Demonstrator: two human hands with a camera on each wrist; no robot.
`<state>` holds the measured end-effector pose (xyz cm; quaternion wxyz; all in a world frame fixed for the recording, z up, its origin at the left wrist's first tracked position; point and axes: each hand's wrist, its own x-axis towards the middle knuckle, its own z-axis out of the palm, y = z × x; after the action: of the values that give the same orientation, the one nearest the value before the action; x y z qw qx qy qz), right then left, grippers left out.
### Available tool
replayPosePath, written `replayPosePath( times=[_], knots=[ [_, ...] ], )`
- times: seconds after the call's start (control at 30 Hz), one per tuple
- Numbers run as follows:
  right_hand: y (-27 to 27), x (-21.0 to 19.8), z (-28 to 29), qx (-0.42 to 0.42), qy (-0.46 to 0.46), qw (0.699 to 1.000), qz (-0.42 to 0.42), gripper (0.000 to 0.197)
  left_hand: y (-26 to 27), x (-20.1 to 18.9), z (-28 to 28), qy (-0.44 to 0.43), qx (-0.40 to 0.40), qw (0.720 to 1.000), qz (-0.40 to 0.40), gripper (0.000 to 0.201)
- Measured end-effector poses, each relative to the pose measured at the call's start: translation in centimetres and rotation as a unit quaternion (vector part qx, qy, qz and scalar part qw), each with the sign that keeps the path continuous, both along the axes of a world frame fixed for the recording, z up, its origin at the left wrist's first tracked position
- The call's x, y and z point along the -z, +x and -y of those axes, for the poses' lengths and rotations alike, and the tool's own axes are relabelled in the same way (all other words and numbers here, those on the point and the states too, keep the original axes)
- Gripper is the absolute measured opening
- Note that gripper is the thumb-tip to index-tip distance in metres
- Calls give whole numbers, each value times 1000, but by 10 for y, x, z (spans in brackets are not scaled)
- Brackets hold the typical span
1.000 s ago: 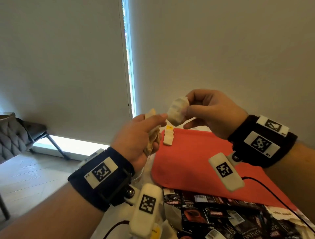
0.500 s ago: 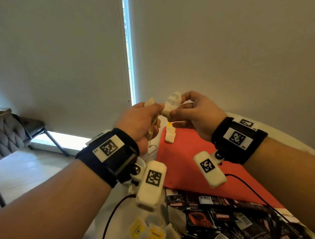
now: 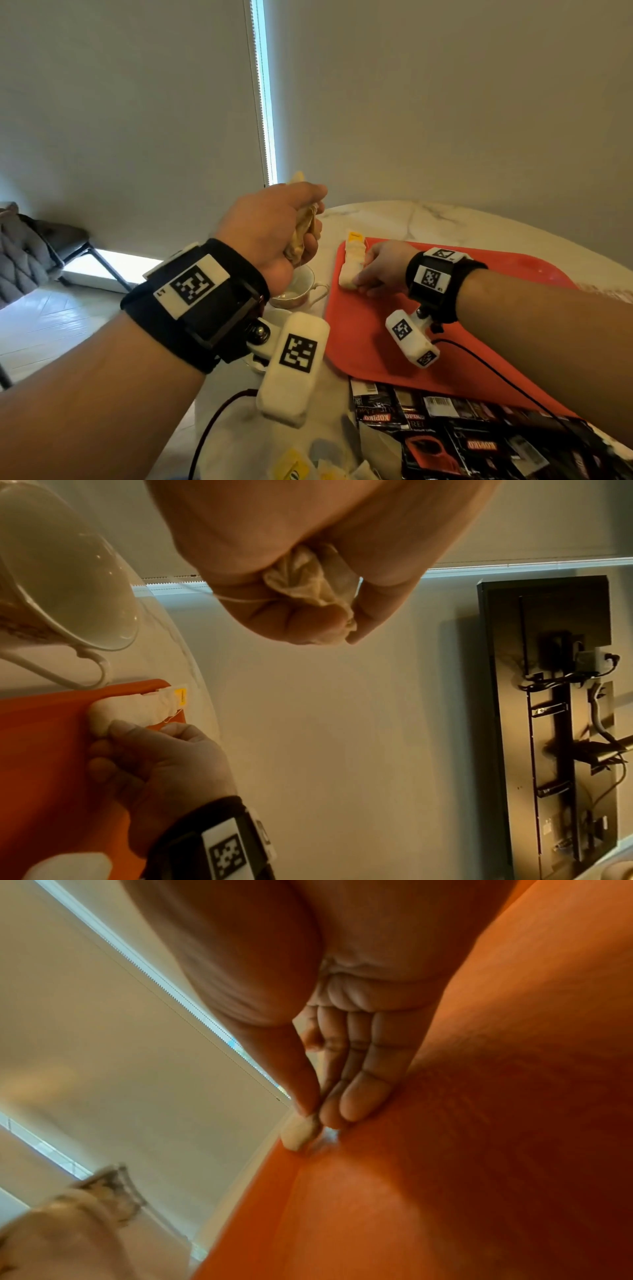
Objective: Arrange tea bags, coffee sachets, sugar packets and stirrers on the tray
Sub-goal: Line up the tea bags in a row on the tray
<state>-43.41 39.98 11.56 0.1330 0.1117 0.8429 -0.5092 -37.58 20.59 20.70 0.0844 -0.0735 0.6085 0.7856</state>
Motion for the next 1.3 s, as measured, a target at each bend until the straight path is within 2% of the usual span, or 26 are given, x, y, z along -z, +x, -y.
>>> replayPosePath(
  times=[0.2,0.33,0.5,0.87,1.07,1.3],
  knots=[
    [-2,-2,-1,22,21,999,11,20,0,-3,0,3,-2,1000,2,20],
    [-4,-6,-10,68,14,998,-6,8,1,-3,-1,1,6,1000,1,20],
    [-12,-12,-7,121,-60,990,29,24,-2,-2,1,-7,3,1000,5,22],
    [-14,0,2,88,6,992,85,26,-4,-2,3,-10,-1,1000,7,22],
    [-28,-4,-13,155,-50,986,30,19,-5,-2,3,-11,-4,1000,0,20],
    [-42,4,-15,103,-41,994,19,24,-8,-2,0,-12,-1,1000,6,21]
  ],
)
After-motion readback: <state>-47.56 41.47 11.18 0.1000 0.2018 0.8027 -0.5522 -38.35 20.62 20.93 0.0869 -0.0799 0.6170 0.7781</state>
